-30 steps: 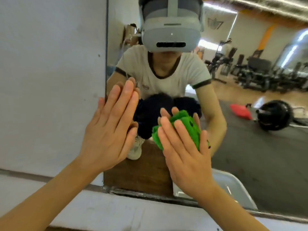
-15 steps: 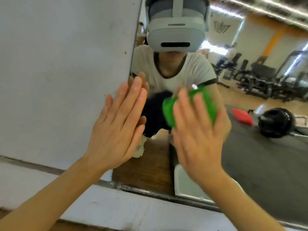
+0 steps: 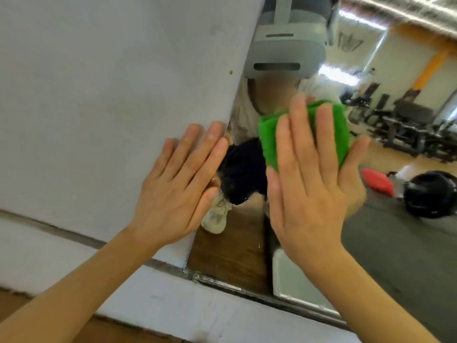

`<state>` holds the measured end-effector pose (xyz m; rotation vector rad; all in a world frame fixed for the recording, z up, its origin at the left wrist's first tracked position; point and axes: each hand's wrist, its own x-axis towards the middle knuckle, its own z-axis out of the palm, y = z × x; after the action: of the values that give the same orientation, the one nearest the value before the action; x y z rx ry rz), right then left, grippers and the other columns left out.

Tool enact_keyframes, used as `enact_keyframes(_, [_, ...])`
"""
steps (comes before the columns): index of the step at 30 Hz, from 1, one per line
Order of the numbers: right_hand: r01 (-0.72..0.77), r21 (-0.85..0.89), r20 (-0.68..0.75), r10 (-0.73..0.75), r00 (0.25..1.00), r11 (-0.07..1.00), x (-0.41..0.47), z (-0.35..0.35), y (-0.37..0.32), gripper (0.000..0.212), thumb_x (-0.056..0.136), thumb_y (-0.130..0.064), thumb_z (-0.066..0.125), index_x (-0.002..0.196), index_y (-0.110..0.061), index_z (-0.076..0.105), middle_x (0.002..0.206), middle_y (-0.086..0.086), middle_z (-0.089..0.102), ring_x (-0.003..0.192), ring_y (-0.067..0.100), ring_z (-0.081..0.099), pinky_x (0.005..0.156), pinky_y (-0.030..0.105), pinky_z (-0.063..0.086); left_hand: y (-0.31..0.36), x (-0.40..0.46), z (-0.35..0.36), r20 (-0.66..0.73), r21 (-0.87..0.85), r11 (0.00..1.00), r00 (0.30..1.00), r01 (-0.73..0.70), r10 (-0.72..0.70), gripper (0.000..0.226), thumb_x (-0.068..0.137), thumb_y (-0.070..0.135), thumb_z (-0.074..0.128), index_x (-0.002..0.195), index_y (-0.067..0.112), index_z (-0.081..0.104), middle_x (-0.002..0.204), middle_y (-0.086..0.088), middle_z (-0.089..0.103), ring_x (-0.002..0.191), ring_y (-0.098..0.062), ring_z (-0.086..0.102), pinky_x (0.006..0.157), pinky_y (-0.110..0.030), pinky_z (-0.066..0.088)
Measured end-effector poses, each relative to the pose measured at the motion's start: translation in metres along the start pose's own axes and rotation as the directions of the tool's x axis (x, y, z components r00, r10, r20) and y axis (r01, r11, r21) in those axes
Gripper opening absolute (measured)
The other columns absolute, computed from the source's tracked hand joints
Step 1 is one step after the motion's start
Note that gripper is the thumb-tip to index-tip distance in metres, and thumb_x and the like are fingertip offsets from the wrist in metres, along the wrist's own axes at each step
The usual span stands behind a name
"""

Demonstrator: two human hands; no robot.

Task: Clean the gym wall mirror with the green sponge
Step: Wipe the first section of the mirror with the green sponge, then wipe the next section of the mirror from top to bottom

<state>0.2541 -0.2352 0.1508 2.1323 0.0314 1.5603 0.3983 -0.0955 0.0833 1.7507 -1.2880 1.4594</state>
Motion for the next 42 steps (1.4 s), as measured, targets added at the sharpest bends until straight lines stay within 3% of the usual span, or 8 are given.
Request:
enact_keyframes(6, [0.393,-0.093,0.287,-0.353,0.890,0.915,-0.096,-0.003,-0.014,0.074,0.097,-0.015,0.049,0.161,-0.009,0.013,0.170,0.005,0.003,0.156,0.020,0.001,0.125,0.045,-0.005,0.000,-0.001,-0.002,0.023,-0.017,1.000,1.000,0.006,-0.006,0.061,0.109,0.030,0.023,0.161,0.015,-0.005,0.167,0.003,-0.015,0.156,-0.019,-0.008,0.127,-0.040,-0.003])
enact_keyframes(13, [-0.049,0.034,-0.056,0.051,0.997,0.998,0.019,0.011,-0.018,0.051,0.102,-0.005,0.051,0.151,-0.003,0.037,0.155,0.014,0.042,0.145,0.033,0.025,0.121,0.042,-0.010,0.003,-0.035,-0.007,0.043,-0.061,0.984,0.985,0.167,-0.165,0.056,0.111,0.033,0.018,0.162,0.023,-0.004,0.167,0.004,-0.018,0.155,-0.021,-0.013,0.126,-0.043,-0.005])
enact_keyframes(19, [0.457,-0.106,0.341,-0.399,0.851,0.883,-0.112,0.013,-0.045,0.060,0.104,-0.009,0.031,0.161,-0.008,0.012,0.169,0.007,0.000,0.156,0.020,-0.004,0.125,0.046,-0.008,0.014,-0.078,0.002,0.102,-0.052,0.977,0.975,0.206,-0.200,0.057,0.112,0.035,0.022,0.162,0.023,-0.003,0.168,0.000,-0.018,0.156,-0.023,-0.011,0.127,-0.043,-0.003])
enact_keyframes(22, [0.542,-0.088,0.373,-0.477,0.796,0.836,-0.119,0.009,-0.038,0.057,0.106,-0.007,0.025,0.161,-0.007,0.011,0.169,0.007,-0.003,0.156,0.020,-0.004,0.125,0.043,-0.007,0.010,-0.080,0.007,0.094,-0.031,0.980,0.977,0.196,-0.192,0.061,0.110,0.037,0.025,0.162,0.025,-0.004,0.167,0.000,-0.021,0.155,-0.022,-0.013,0.126,-0.043,-0.003])
enact_keyframes(26, [0.208,0.002,0.133,-0.207,0.969,0.978,-0.062,0.011,-0.026,0.059,0.103,-0.008,0.051,0.157,-0.007,0.027,0.164,0.010,0.025,0.154,0.017,0.001,0.123,0.046,-0.006,0.008,-0.080,0.011,0.082,-0.029,0.981,0.978,0.192,-0.189,0.060,0.110,0.039,0.023,0.161,0.027,-0.006,0.166,0.003,-0.024,0.154,-0.019,-0.017,0.126,-0.041,-0.005])
enact_keyframes(29, [0.089,0.032,0.110,-0.092,0.990,0.996,-0.059,0.016,-0.036,0.056,0.104,-0.011,0.050,0.155,-0.005,0.029,0.160,0.011,0.033,0.154,0.016,0.000,0.123,0.045,-0.008,0.009,-0.080,0.013,0.075,-0.026,0.981,0.979,0.193,-0.191,0.060,0.109,0.039,0.022,0.161,0.028,-0.008,0.165,0.005,-0.026,0.154,-0.018,-0.018,0.126,-0.040,-0.005])
enact_keyframes(34, [0.593,-0.098,0.371,-0.523,0.767,0.799,-0.146,0.018,-0.044,0.074,0.095,-0.017,0.047,0.160,-0.007,0.015,0.169,0.008,0.000,0.156,0.021,-0.004,0.125,0.045,-0.009,0.009,-0.081,0.004,0.102,-0.057,0.984,0.981,0.169,-0.163,0.059,0.110,0.032,0.023,0.161,0.028,-0.006,0.165,0.000,-0.023,0.154,-0.019,-0.016,0.126,-0.042,-0.002])
enact_keyframes(42, [0.622,-0.054,0.422,-0.546,0.723,0.781,-0.145,0.016,-0.050,0.059,0.103,-0.008,0.031,0.160,-0.005,0.015,0.167,0.007,0.012,0.155,0.025,0.000,0.125,0.045,-0.006,0.001,-0.095,-0.005,0.194,-0.046,0.998,0.980,0.045,-0.036,0.061,0.111,0.020,0.036,0.162,0.035,0.006,0.166,0.003,-0.021,0.155,-0.020,-0.012,0.126,-0.044,0.002])
